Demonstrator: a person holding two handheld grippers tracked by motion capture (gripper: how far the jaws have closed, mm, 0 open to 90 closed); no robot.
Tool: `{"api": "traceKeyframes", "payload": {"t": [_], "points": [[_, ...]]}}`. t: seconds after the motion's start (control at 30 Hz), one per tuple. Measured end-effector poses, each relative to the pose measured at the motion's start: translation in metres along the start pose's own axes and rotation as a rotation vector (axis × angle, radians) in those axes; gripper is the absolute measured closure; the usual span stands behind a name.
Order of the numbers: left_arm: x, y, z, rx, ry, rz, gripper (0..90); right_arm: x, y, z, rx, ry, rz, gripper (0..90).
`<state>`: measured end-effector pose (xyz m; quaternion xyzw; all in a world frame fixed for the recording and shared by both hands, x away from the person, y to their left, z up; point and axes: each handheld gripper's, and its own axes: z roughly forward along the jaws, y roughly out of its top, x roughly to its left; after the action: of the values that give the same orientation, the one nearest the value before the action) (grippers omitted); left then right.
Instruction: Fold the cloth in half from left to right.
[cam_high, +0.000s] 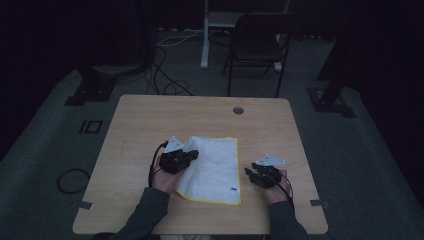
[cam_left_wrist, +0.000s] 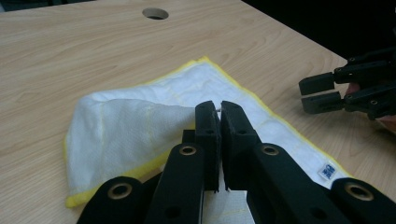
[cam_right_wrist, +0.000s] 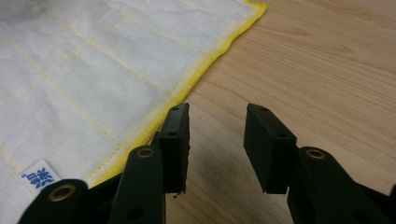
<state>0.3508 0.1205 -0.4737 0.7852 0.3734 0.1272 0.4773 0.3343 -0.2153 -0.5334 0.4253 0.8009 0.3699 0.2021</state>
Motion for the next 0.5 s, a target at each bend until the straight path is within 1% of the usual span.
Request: {"api": "traceKeyframes", "payload": {"t": [0.5], "points": [[-0.011,0.01,0.016,0.01,-0.033,0.024,87.0,-0.002,-0.001,0.0,0.0,-0.003,0.009,61.3]]}}
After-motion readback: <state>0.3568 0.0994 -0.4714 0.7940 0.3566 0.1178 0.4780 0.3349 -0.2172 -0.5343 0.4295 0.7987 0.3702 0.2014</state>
